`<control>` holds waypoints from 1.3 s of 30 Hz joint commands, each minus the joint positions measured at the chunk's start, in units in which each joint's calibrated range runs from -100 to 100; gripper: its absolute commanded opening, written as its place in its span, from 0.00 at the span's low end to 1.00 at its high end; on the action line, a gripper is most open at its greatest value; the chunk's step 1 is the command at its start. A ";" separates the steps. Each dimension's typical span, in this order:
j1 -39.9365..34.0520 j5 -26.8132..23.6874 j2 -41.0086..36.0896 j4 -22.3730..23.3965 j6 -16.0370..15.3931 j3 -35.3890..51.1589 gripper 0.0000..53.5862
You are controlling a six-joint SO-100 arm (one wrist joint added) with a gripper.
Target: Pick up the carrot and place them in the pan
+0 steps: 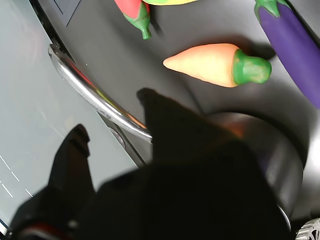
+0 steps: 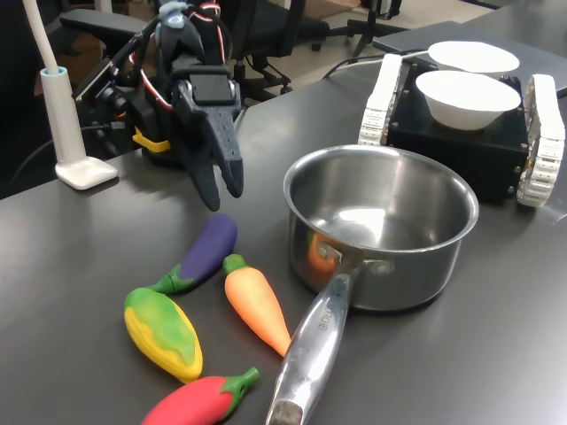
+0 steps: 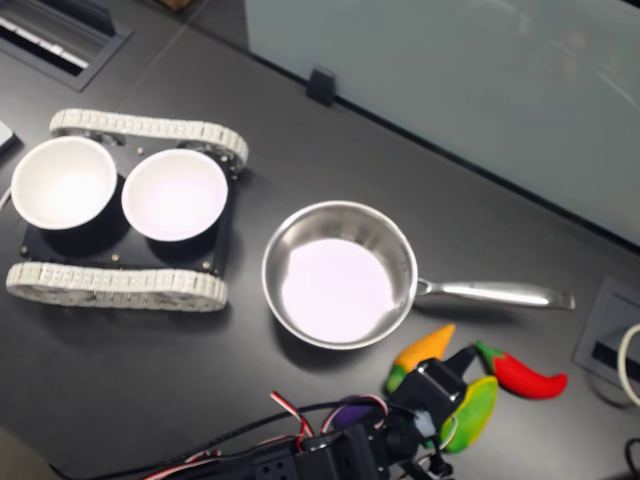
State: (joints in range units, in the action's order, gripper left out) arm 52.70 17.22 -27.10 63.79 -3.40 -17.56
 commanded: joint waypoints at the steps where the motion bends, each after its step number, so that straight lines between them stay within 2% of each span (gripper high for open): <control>1: 1.66 1.22 0.15 -3.28 -1.22 1.15 0.43; 14: 5.10 3.96 2.26 -4.90 -2.32 -1.03 0.59; 27: 4.87 5.96 3.44 -7.12 -2.32 -5.93 0.67; 33: 4.19 6.35 4.20 -6.43 -2.23 -4.75 0.70; 39: 3.38 7.86 4.29 -3.36 -2.23 -3.57 0.73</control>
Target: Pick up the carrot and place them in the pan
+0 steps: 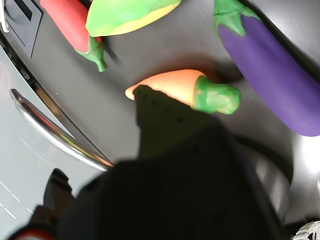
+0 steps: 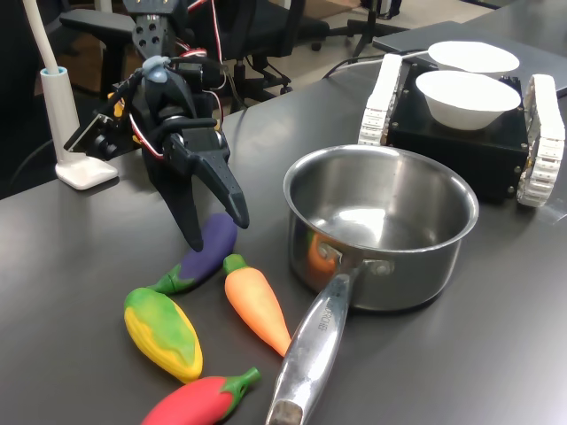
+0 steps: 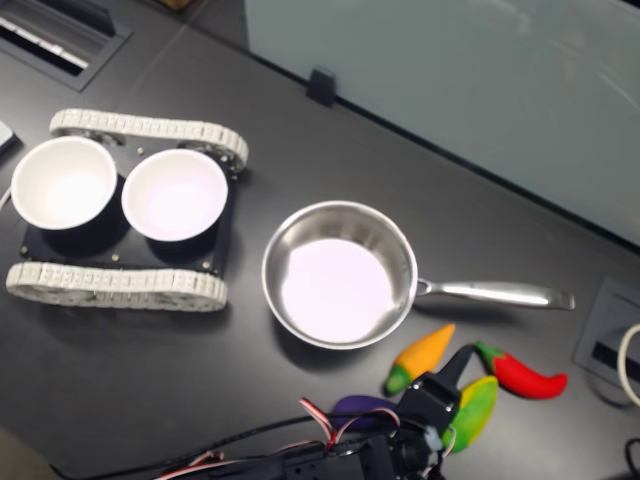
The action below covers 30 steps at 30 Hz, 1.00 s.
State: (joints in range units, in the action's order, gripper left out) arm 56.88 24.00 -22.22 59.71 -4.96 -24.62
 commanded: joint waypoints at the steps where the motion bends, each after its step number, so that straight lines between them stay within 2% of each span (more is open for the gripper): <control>1: -0.80 1.56 -0.60 1.40 -0.67 3.94 0.73; 14: -1.14 7.91 0.59 0.63 -0.76 5.49 0.73; 17: -1.26 9.13 1.09 0.80 -0.76 6.21 0.74; 21: -0.68 10.60 2.86 0.72 -0.67 8.12 0.81; 30: 0.01 13.77 8.51 0.63 -0.67 12.58 0.85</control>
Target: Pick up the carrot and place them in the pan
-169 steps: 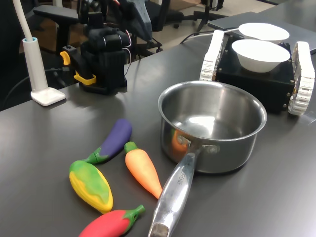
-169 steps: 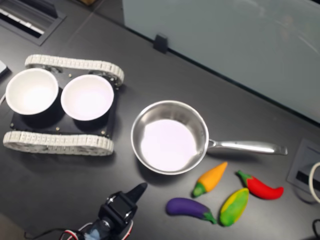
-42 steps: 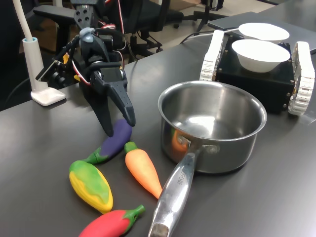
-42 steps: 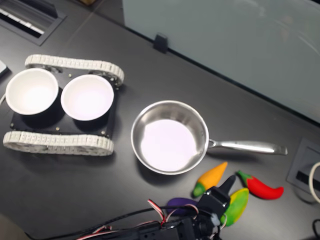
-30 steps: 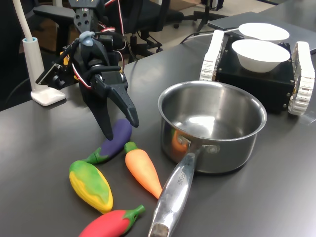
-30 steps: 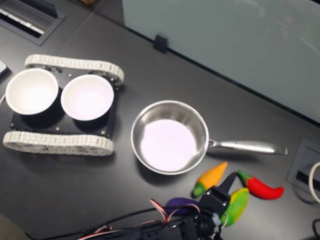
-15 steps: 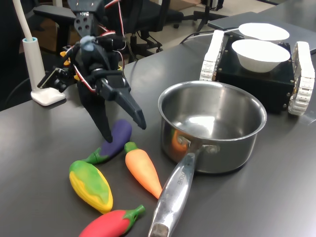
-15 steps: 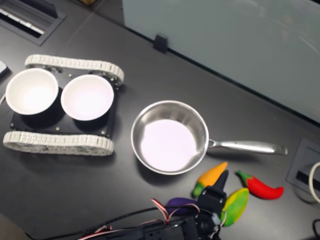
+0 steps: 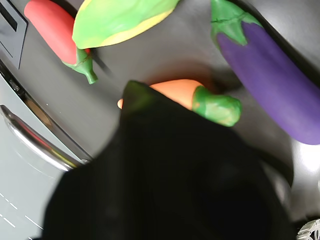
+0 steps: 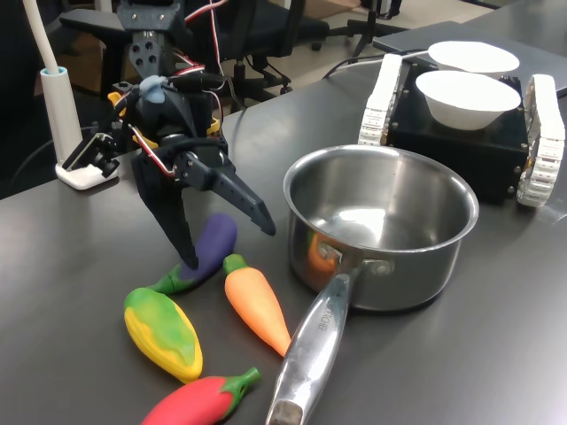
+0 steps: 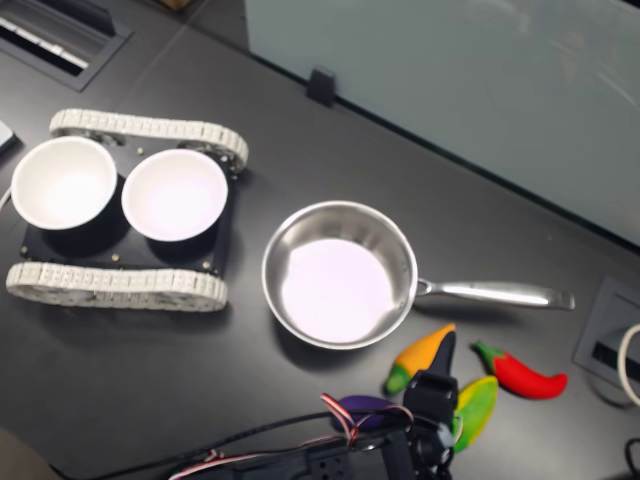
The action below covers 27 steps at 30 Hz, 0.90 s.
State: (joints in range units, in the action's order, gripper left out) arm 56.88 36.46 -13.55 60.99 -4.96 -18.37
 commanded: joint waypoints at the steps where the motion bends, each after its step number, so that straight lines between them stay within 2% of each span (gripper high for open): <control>1: 0.01 2.05 0.10 -0.64 -0.67 6.33 0.85; 16: -1.03 10.55 0.69 -0.56 -0.84 5.60 0.85; 22: -0.91 12.01 2.54 -0.56 -0.84 5.79 0.85; 27: -1.26 10.94 6.09 -0.82 -1.68 7.06 0.84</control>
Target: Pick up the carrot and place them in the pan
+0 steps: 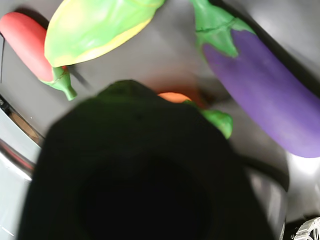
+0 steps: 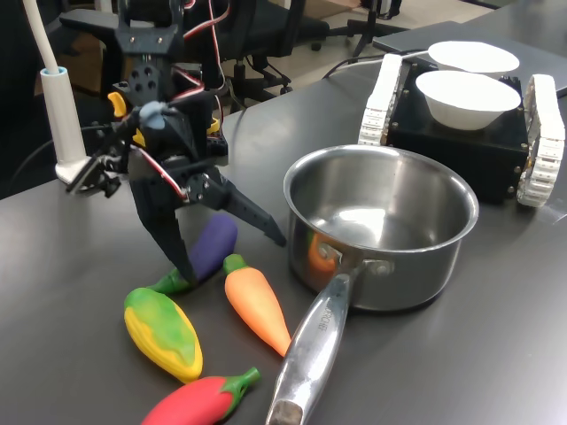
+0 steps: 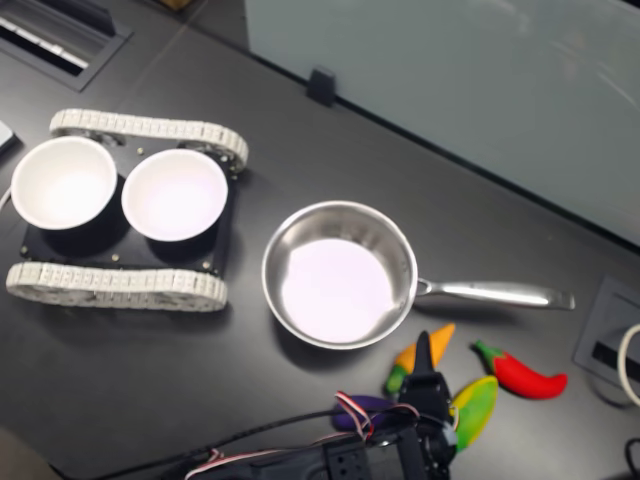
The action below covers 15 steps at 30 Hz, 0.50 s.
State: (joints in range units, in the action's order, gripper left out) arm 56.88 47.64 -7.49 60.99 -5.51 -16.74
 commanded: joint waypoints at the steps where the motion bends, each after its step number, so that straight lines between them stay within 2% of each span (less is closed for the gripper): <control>1: -1.37 -0.39 0.45 -0.82 -1.38 5.43 0.84; 15: -4.24 -2.64 5.51 -0.73 -1.97 6.79 0.79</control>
State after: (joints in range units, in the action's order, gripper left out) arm 53.80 45.54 -1.26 60.99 -6.61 -14.93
